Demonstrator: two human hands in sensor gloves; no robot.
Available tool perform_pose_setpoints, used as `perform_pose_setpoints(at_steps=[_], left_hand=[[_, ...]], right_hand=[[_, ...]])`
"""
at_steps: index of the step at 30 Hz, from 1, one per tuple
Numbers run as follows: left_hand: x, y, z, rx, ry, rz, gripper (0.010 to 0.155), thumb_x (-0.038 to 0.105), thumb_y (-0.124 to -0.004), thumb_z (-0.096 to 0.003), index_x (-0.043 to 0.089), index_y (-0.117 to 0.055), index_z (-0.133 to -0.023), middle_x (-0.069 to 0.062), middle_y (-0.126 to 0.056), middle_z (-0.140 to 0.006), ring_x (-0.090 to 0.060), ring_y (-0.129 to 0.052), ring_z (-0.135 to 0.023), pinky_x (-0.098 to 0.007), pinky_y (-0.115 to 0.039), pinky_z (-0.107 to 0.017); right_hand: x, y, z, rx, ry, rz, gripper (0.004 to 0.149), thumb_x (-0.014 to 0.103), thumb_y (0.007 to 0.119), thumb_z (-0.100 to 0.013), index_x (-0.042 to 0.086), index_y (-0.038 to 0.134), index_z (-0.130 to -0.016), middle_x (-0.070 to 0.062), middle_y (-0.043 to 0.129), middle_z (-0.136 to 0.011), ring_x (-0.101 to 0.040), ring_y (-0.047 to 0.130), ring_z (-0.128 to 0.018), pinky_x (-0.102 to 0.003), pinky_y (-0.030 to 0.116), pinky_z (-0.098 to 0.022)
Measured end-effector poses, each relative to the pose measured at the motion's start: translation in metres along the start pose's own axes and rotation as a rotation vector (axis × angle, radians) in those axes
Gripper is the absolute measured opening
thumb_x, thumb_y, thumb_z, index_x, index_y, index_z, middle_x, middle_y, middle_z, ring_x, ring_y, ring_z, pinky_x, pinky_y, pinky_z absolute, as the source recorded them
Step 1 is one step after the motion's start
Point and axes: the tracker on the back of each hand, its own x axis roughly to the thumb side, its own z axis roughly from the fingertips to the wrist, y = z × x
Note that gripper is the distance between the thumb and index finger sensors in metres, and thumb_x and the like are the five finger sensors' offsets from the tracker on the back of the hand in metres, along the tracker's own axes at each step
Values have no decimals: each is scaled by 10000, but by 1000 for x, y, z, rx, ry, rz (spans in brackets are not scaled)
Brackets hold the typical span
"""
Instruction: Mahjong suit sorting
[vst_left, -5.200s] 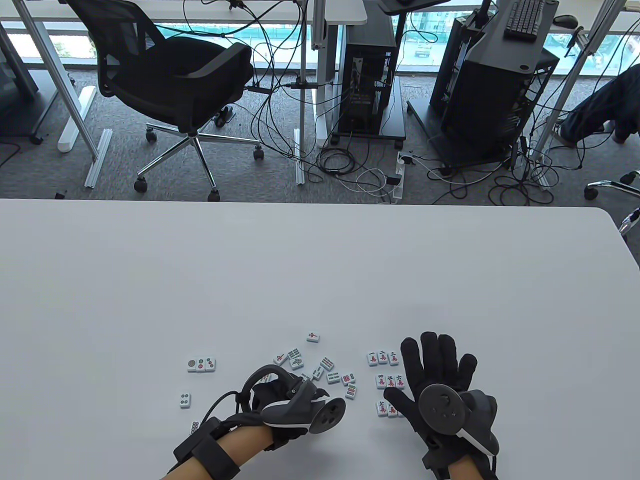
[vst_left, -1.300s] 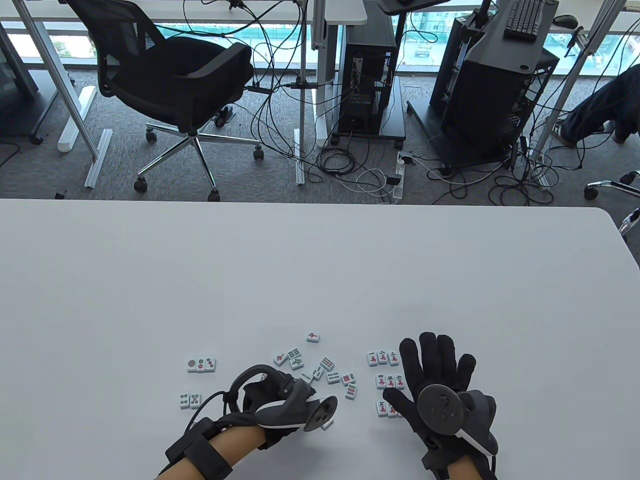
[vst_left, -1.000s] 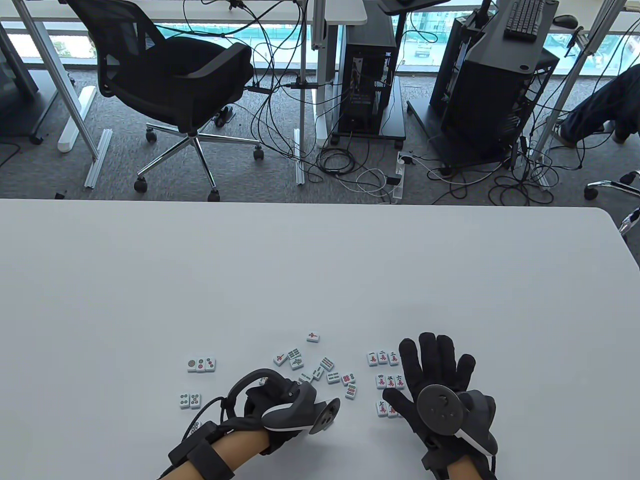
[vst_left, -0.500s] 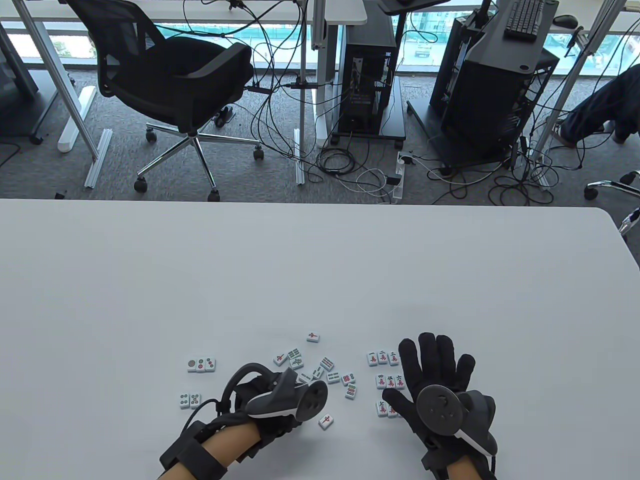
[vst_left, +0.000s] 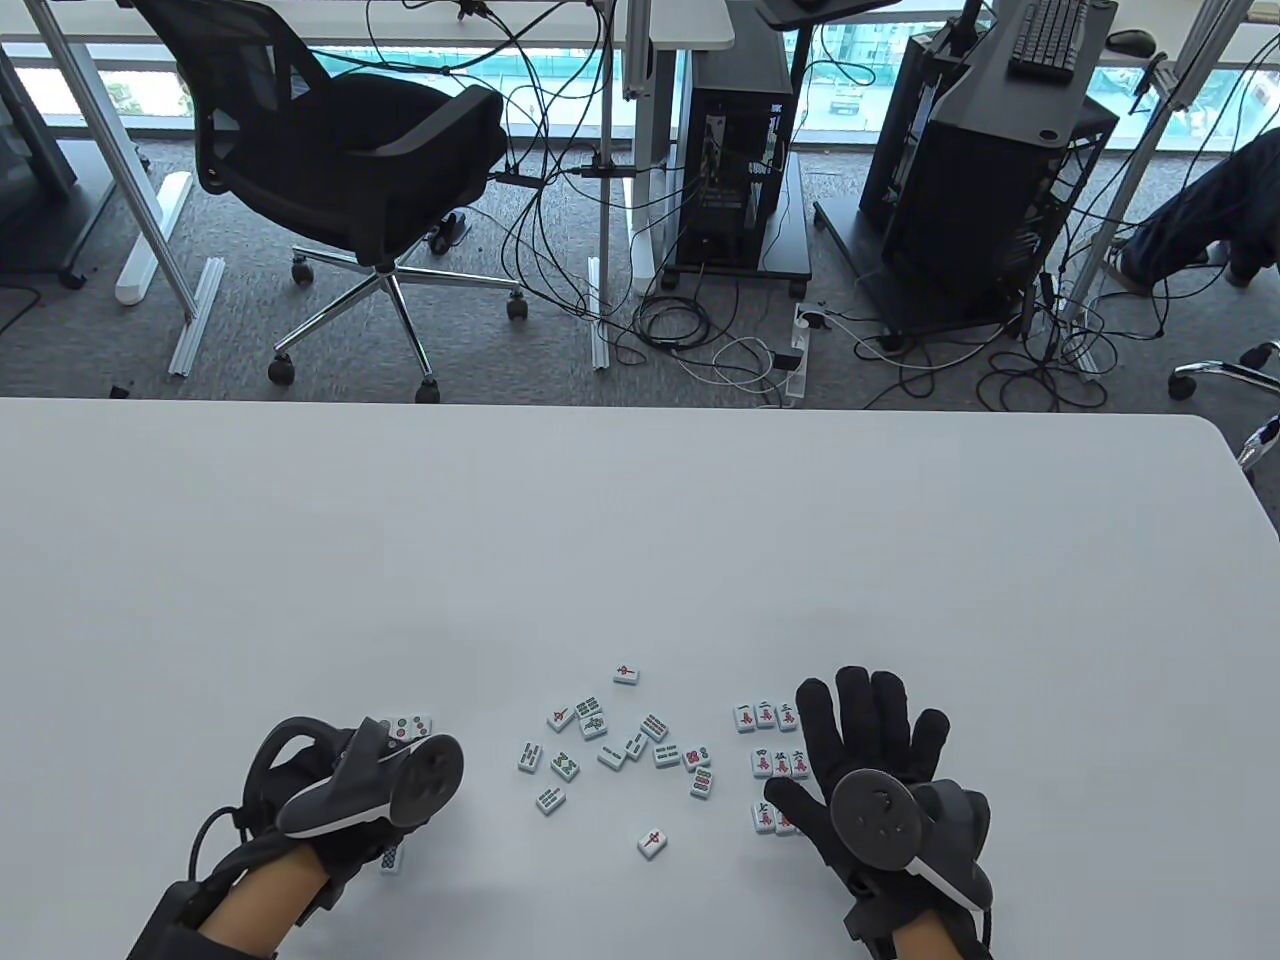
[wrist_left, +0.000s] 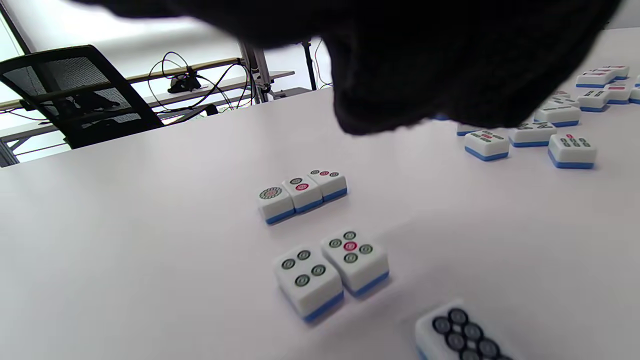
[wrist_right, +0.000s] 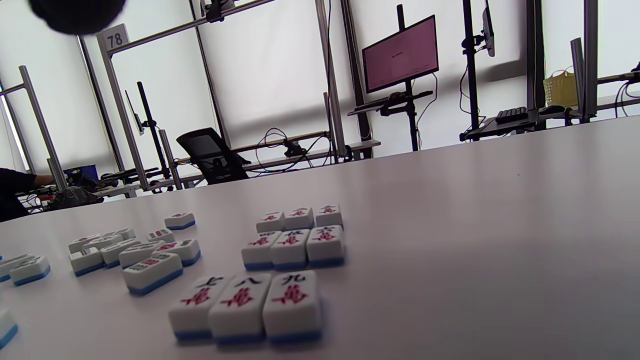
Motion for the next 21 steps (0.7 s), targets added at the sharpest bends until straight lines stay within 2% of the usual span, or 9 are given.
perform_pose_setpoints(at_steps=[4,10,15,21], left_hand=[[-10,-21,20,-64,25,-16,608,514,-921,-277,200,-859,-794,164,-997,-345,-50,-927,-71,-314,-848,-187],[-10,-47,32,-123,38,-43,608,515,-919,-273,204,-859,-793,165,-998,-348,-48,-930,-72,-312,-850,-189],[-5,-57,33,-111,33,-49,609,515,-916,-273,199,-857,-791,165,-997,-348,-46,-930,-70,-310,-850,-189],[-1,-58,33,-113,49,-88,622,527,-901,-278,200,-843,-803,166,-999,-376,-45,-938,-89,-310,-852,-198]], right_hand=[[0,0,0,4,2,1,842,648,576,-452,307,123,-1074,-120,52,-1143,-422,4,-1009,-736,113,-665],[2,1,0,11,0,5,842,647,576,-451,307,123,-1074,-122,53,-1143,-423,5,-1009,-736,114,-664],[3,2,0,14,-1,7,842,647,576,-452,305,123,-1074,-122,53,-1142,-423,6,-1008,-736,113,-665],[3,2,0,16,1,5,841,648,575,-452,306,123,-1073,-121,52,-1142,-422,5,-1009,-736,112,-665]])
